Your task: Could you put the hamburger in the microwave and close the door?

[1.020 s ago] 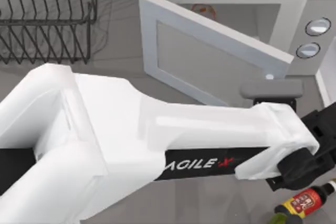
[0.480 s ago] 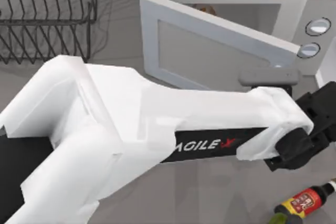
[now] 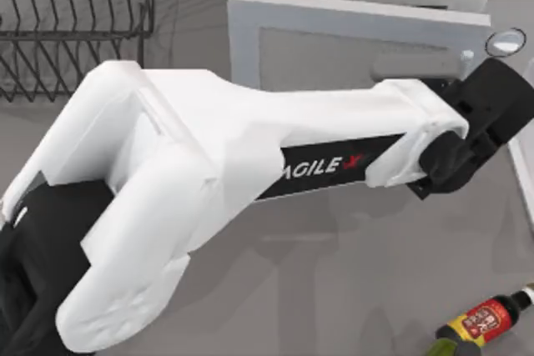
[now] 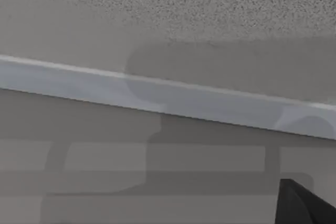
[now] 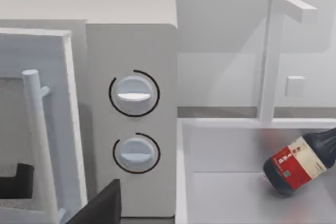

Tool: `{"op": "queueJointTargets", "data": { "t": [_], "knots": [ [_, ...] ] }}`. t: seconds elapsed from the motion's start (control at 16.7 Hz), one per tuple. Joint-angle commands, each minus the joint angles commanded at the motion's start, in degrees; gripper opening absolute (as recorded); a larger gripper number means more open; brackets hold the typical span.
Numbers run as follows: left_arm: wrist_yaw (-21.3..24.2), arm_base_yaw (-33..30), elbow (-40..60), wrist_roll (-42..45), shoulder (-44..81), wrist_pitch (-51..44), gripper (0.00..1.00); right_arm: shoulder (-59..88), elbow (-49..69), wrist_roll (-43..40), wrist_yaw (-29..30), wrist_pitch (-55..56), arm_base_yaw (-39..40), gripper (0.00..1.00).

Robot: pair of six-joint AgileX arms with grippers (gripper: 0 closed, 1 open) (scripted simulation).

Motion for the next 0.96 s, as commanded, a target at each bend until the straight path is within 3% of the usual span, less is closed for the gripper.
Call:
{"op": "queueJointTargets", "data": {
  "t": [0.3,0.72,0.96],
  "knots": [
    [0.43,0.73,1.99,1.05,1.58,-1.37,0.0,0.0,0.0,0.0,0.0,0.0,0.0,1.0],
    [3.06,5.44,23.01,5.78,12.54,-4.95,0.0,0.0,0.0,0.0,0.0,0.0,0.0,1.0],
    [5.0,8.35,28.51,8.51,17.02,-6.78,0.0,0.0,0.0,0.0,0.0,0.0,0.0,1.0]
  ]
}}
